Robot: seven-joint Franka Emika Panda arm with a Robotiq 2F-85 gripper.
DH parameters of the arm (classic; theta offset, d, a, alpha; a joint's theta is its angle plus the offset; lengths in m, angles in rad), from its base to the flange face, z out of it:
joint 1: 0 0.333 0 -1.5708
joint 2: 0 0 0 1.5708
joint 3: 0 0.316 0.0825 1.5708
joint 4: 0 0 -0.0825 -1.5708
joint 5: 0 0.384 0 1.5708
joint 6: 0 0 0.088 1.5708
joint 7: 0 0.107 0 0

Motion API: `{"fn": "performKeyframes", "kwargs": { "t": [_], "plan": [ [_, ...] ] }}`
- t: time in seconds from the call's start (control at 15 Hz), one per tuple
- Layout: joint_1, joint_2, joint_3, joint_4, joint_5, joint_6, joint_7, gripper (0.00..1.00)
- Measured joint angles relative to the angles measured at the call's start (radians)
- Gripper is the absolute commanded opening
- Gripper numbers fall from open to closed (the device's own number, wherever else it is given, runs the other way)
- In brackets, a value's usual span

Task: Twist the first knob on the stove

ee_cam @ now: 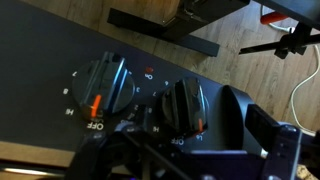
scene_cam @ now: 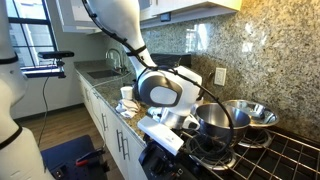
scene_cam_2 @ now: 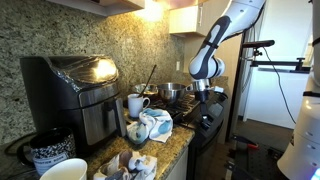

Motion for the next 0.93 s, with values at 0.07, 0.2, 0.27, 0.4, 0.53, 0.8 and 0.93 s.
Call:
{"fn": "performKeyframes", "kwargs": {
  "t": [0.07,0.2,0.27,0.4,0.53,0.8,0.93],
  "plan": [
    [0.000,-0.003,-0.001,0.000,-0.001,-0.002,0.000,1.00],
    [0.000,-0.012,-0.003,-0.001,-0.003,-0.007,0.001,1.00],
    [0.000,-0.018,-0.004,-0.001,-0.004,-0.013,0.002,1.00],
    [0.000,-0.030,-0.005,-0.002,-0.006,-0.022,0.003,1.00],
    [0.000,-0.041,-0.006,-0.003,-0.010,-0.034,0.013,1.00],
    [0.000,-0.051,-0.006,-0.008,-0.013,-0.056,0.018,1.00],
    [0.000,-0.051,-0.006,-0.012,-0.013,-0.058,0.018,1.00]
  ]
}}
